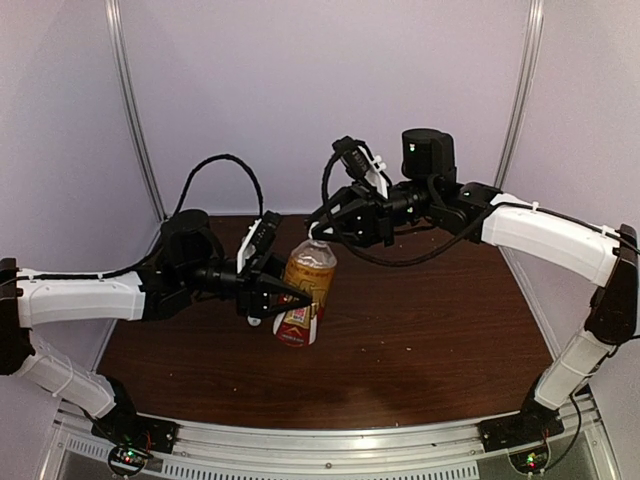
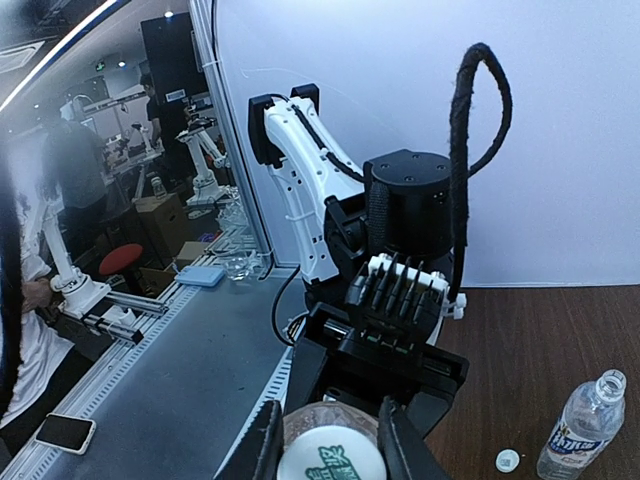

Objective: Unscrew the bottle caps

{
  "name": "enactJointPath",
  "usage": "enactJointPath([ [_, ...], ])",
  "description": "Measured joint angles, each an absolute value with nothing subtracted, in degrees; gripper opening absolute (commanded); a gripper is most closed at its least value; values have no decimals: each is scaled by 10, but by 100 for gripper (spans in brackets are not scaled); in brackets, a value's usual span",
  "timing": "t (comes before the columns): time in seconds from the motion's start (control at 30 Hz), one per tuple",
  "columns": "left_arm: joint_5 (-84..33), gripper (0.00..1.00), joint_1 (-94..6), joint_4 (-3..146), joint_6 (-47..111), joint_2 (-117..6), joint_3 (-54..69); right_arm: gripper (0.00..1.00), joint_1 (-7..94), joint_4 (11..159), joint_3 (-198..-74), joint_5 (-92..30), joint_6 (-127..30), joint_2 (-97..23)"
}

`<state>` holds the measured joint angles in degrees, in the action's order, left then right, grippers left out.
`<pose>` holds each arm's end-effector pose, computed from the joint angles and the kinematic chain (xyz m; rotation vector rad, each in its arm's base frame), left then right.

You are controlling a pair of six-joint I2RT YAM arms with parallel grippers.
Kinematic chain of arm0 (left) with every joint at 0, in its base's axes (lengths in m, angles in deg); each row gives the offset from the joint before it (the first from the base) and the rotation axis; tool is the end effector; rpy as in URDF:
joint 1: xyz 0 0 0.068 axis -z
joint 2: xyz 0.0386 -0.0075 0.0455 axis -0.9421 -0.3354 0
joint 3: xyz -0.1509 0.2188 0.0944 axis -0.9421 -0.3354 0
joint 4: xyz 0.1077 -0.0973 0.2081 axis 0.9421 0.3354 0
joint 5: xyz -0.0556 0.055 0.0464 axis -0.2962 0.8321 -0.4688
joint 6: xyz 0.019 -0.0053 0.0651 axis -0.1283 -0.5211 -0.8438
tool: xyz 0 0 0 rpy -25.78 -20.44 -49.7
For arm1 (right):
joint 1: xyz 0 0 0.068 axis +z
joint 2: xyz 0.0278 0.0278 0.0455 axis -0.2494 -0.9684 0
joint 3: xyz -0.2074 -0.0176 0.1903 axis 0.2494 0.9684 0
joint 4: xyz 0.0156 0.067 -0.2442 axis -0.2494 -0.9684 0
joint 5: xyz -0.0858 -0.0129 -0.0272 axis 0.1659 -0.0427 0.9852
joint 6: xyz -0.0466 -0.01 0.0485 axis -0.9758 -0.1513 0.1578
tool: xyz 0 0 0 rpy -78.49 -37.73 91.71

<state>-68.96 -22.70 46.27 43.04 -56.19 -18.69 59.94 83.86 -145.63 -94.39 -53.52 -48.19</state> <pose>0.1684 -0.2489 0.3042 1.1397 1.5055 -1.6165 0.2180 0.2956 0.4032 -1.5389 1.1399 1.6367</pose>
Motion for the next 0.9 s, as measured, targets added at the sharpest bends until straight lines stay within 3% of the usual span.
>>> enactJointPath([
  [0.27, -688, 33, -227, 458, 431, -562, -188, 46, 599, 844, -1456, -930, -514, -481],
  [0.47, -650, 33, -227, 485, 409, -559, -185, 71, 599, 847, -1441, -876, -467, -467],
  [0.63, -619, 33, -227, 506, 397, -559, -178, 77, 599, 851, -1425, -826, -441, -439],
  [0.9, -581, 33, -227, 532, 391, -559, -165, 78, 602, 839, -1425, -704, -386, -423],
])
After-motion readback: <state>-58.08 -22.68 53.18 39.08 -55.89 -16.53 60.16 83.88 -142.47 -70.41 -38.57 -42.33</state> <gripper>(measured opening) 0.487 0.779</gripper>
